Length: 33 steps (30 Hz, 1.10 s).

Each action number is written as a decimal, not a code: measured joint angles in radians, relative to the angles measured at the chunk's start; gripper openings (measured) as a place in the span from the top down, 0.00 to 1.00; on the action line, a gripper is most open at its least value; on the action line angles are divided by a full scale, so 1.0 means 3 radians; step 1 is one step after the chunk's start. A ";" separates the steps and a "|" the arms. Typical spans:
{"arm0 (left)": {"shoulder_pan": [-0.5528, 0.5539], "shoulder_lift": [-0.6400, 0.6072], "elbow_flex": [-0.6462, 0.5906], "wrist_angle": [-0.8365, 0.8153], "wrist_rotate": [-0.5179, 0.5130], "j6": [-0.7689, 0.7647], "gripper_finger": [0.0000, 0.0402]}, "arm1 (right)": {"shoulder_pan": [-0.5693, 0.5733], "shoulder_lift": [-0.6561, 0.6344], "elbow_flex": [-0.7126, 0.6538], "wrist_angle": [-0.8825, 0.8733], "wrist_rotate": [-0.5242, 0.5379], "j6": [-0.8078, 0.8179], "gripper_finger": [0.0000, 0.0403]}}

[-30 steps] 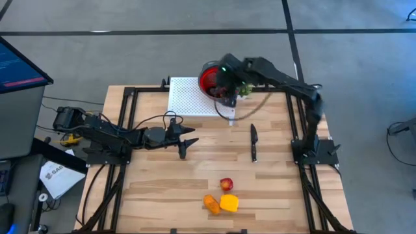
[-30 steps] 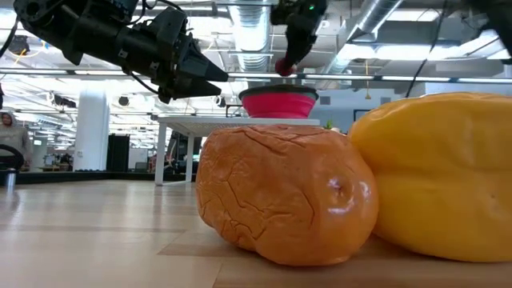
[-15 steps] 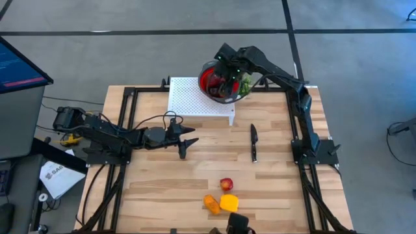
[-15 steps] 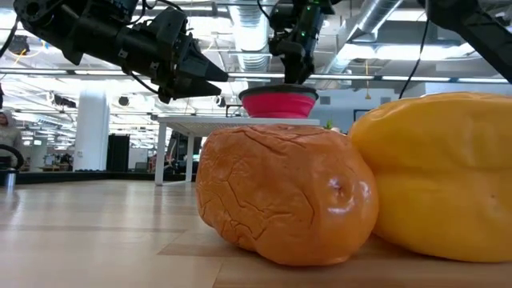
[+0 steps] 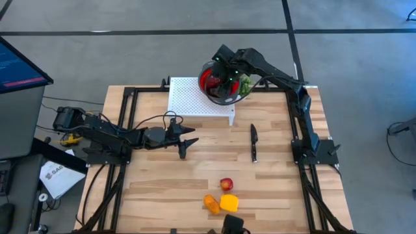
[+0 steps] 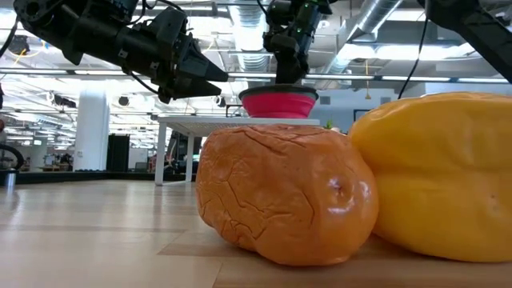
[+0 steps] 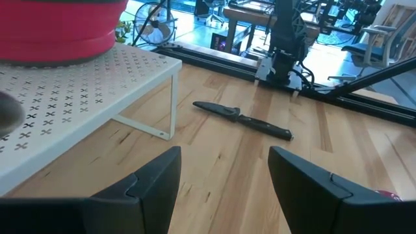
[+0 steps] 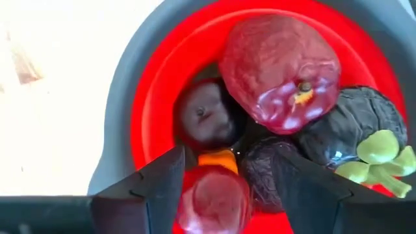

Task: Pick & Place Fruit
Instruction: Put the red apple into the red strainer bowl

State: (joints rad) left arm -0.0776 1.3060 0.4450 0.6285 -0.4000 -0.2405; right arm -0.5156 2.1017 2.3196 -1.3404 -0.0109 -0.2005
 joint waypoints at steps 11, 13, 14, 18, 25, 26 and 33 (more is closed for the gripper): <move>-0.0070 0.0000 0.0000 -0.0015 0.0001 0.0000 0.44 | 0.0233 -0.0241 0.0000 0.0034 0.0010 -0.0070 0.46; -0.0105 0.0000 0.0000 -0.0024 0.0001 0.0000 0.44 | 0.0371 -0.0394 -0.0068 0.0044 0.0004 -0.0118 0.49; -0.0125 0.0000 0.0000 -0.0024 0.0001 0.0000 0.44 | 0.0449 -0.0487 -0.0167 0.0068 0.0000 -0.0137 0.51; -0.0167 0.0000 0.0000 -0.0035 -0.0055 0.0002 0.44 | 0.0796 -0.0976 -0.0896 0.0394 -0.0002 -0.0150 0.59; -0.0153 0.0000 0.0000 -0.0036 -0.0070 0.0169 0.44 | 0.1576 -0.2068 -0.2818 0.1491 -0.0002 0.0629 0.72; -0.0153 0.0000 0.0000 -0.0037 -0.0070 0.0182 0.44 | 0.1710 -0.2196 -0.3058 0.1639 -0.0002 0.0830 0.73; -0.0233 0.0000 0.0000 -0.0038 -0.0028 0.0149 0.44 | 0.2385 -0.2539 -0.4185 0.2907 0.0000 0.1401 0.77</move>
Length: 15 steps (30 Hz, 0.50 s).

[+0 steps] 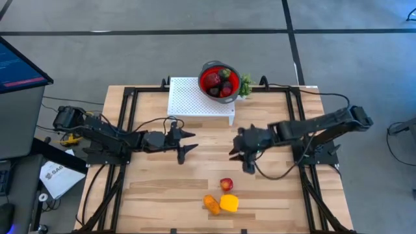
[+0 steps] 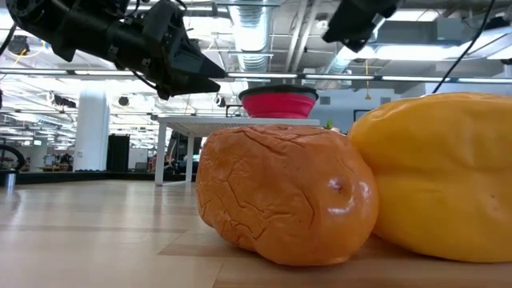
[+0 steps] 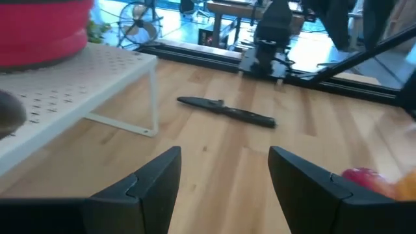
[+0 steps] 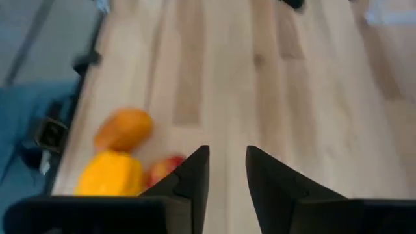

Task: Pick & Place Fruit
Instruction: Put the red apple into the red strainer bowl

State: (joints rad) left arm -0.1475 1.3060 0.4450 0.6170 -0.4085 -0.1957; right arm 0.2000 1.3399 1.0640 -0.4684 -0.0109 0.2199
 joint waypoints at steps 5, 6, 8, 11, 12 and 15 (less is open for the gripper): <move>-0.0147 0.0000 0.0000 0.0001 0.0053 -0.0130 0.44 | 0.0158 0.0328 -0.0183 0.0521 -0.0062 0.0044 0.76; -0.0165 0.0000 0.0000 0.0003 0.0053 -0.0135 0.44 | 0.0178 0.0422 -0.0180 0.0467 -0.0066 0.0022 0.75; -0.0189 0.0000 0.0000 0.0008 0.0051 -0.0135 0.44 | 0.0223 0.0605 -0.0153 0.0419 -0.0130 -0.0132 0.71; -0.0189 0.0000 0.0001 0.0038 -0.0028 -0.0163 0.44 | 0.0270 0.0839 -0.0146 0.0491 -0.0361 -0.0337 0.60; -0.0188 0.0000 0.0001 0.0055 -0.0071 -0.0185 0.44 | 0.0282 0.0908 -0.0146 0.0479 -0.0422 -0.0366 0.55; -0.0187 0.0001 0.0004 0.0092 -0.0128 -0.0253 0.44 | 0.0339 0.1064 -0.0146 0.0440 -0.0492 -0.0455 0.37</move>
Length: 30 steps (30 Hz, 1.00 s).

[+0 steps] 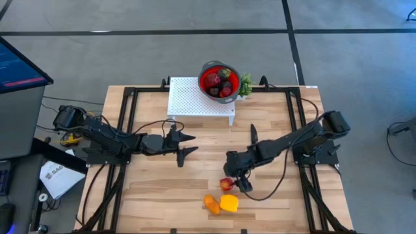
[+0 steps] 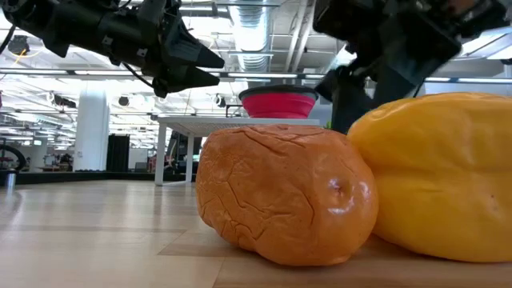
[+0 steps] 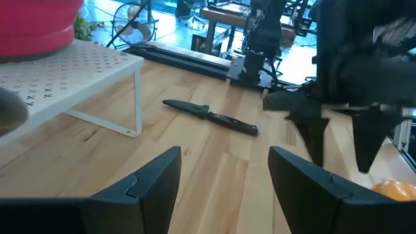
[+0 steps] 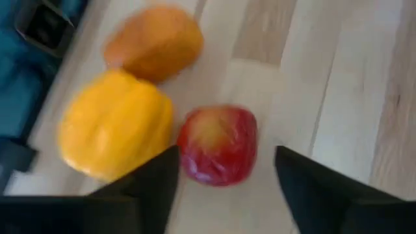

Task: Pick & Place Fruit
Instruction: Put the red apple into the red strainer bowl

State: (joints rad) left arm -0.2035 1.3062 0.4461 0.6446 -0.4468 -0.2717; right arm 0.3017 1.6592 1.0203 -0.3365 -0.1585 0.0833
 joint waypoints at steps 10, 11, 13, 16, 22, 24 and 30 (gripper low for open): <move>0.0009 -0.0001 0.0000 0.0032 -0.0003 0.0007 0.44 | 0.0299 0.0425 0.0004 0.0363 0.0730 0.0147 0.07; 0.0009 -0.0001 0.0000 0.0032 -0.0003 0.0007 0.44 | 0.0306 0.0460 0.0004 0.0424 0.0812 0.0210 0.08; 0.0009 0.0000 0.0000 0.0032 -0.0004 0.0009 0.44 | 0.0323 0.0509 0.0005 0.0502 0.0910 0.0322 0.11; 0.0009 -0.0001 0.0000 0.0032 -0.0004 0.0012 0.44 | 0.0328 0.0548 0.0001 0.0487 0.0973 0.0465 0.18; 0.0009 -0.0001 0.0000 0.0033 -0.0004 0.0016 0.44 | 0.0326 0.0532 -0.0002 0.0442 0.1144 0.0572 0.39; 0.0009 0.0000 -0.0001 0.0034 -0.0004 0.0023 0.44 | 0.0321 0.0513 -0.0090 0.0547 0.1150 0.0572 0.44; 0.0000 0.0000 -0.0001 0.0154 0.0080 0.0450 0.44 | 0.0124 0.0282 -0.0788 0.1656 0.1075 0.0641 0.48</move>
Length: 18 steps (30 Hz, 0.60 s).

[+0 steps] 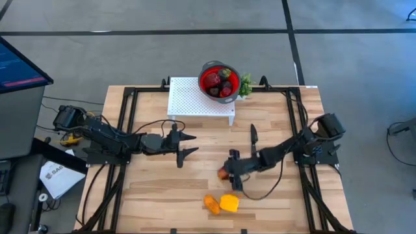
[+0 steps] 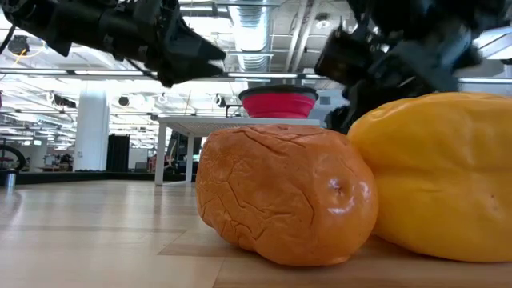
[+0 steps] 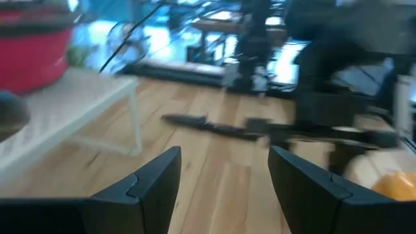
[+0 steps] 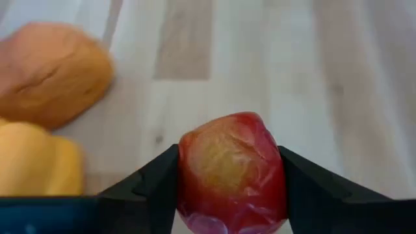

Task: Pick & Place Fruit
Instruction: Put the red apple into the red strainer bowl

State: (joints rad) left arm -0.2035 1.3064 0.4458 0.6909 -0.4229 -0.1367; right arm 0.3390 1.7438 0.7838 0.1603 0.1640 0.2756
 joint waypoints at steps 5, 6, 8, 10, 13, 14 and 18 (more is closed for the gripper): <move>0.0000 0.0000 0.0000 0.0297 0.0596 0.0795 0.44 | -0.0388 -0.0145 -0.0512 0.1467 -0.0208 0.0072 0.43; 0.0000 0.0000 0.0000 0.0343 0.0709 0.0953 0.44 | -0.0471 -0.0144 -0.0570 0.1726 -0.0313 0.0074 0.43; -0.0001 0.0045 0.0000 0.0483 0.0813 0.1190 0.44 | -0.0624 -0.0071 -0.0625 0.2106 -0.0565 0.0070 0.44; 0.0006 0.0118 0.0010 0.0615 0.0861 0.1385 0.43 | -0.0755 0.0001 -0.0620 0.2471 -0.0802 0.0044 0.45; 0.0074 0.0286 0.0124 0.0621 0.1146 0.1505 0.39 | -0.0926 0.0126 -0.0606 0.2972 -0.1149 0.0029 0.45; 0.0102 0.0368 0.0188 0.0622 0.1262 0.1509 0.37 | -0.0978 0.0173 -0.0607 0.3093 -0.1267 0.0034 0.45; 0.0165 0.0596 0.0361 0.0613 0.1404 0.1567 0.24 | -0.1174 0.0261 -0.0596 0.3397 -0.1683 0.0149 0.44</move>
State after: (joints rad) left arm -0.1539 1.4853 0.5542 0.8749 -0.0016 0.3335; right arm -0.0131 1.8221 0.6051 1.1795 -0.3410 0.3202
